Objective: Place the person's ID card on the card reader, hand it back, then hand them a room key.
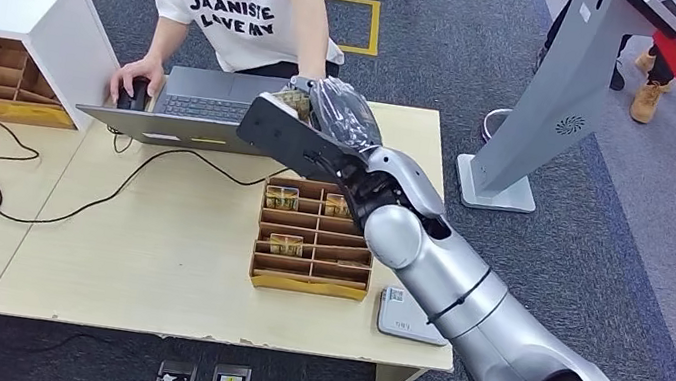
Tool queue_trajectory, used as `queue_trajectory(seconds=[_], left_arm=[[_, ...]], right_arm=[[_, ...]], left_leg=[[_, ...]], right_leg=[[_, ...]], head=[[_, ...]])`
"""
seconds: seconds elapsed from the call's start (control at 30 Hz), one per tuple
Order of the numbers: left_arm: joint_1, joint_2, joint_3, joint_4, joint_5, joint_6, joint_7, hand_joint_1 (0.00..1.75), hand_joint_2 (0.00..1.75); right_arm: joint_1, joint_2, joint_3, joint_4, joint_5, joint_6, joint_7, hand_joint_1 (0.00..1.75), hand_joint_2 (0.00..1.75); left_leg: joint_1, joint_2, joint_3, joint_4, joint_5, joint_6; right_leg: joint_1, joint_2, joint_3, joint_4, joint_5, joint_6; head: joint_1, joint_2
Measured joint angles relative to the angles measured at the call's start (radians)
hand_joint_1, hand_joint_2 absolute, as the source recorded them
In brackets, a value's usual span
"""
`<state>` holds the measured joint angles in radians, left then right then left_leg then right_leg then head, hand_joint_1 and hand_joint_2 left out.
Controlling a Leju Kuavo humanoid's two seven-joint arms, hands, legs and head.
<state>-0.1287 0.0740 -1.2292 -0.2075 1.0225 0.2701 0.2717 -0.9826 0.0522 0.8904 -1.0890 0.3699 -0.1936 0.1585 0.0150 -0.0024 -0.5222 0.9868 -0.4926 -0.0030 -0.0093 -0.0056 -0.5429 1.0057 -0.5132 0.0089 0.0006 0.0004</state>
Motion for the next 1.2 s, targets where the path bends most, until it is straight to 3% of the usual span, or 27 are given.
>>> queue_trajectory(seconds=[0.5, 0.57, 0.63, 0.7, 1.2], left_arm=[[0.001, 0.0, -0.001, 0.0, 0.001, -0.001, 0.0, 0.0, 0.0], [0.001, 0.0, -0.001, 0.0, 0.001, -0.001, 0.0, 0.0, 0.0], [0.001, 0.0, -0.001, 0.0, 0.001, -0.001, 0.0, 0.0, 0.0], [0.001, 0.0, -0.001, 0.0, 0.001, -0.001, 0.0, 0.0, 0.0], [0.001, 0.0, -0.001, 0.0, 0.014, 0.0, 0.001, 0.0, 0.0]], right_arm=[[-0.047, 0.025, -0.003, 0.216, -0.016, -0.035, -0.01, 1.74, 1.75], [-0.047, 0.028, -0.003, 0.231, -0.014, -0.035, -0.01, 1.11, 1.75], [-0.048, 0.03, -0.003, 0.242, -0.013, -0.035, -0.01, 0.27, 1.75], [-0.048, 0.031, -0.003, 0.248, -0.011, -0.035, -0.009, 0.03, 1.75], [-0.046, 0.038, -0.003, 0.264, 0.017, -0.036, 0.0, 0.0, 1.75]], left_leg=[[0.0, 0.0, 0.0, 0.0, 0.0, 0.0], [0.0, 0.0, 0.0, 0.0, 0.0, 0.0], [0.0, 0.0, 0.0, 0.0, 0.0, 0.0], [0.0, 0.0, 0.0, 0.0, 0.0, 0.0], [0.0, 0.0, 0.0, 0.0, 0.0, 0.0]], right_leg=[[0.0, 0.0, 0.0, 0.0, 0.0, 0.0], [0.0, 0.0, 0.0, 0.0, 0.0, 0.0], [0.0, 0.0, 0.0, 0.0, 0.0, 0.0], [0.0, 0.0, 0.0, 0.0, 0.0, 0.0], [0.0, 0.0, 0.0, 0.0, 0.0, 0.0]], head=[[0.0, 0.0], [0.0, 0.0], [0.0, 0.0], [0.0, 0.0], [0.0, 0.0]])
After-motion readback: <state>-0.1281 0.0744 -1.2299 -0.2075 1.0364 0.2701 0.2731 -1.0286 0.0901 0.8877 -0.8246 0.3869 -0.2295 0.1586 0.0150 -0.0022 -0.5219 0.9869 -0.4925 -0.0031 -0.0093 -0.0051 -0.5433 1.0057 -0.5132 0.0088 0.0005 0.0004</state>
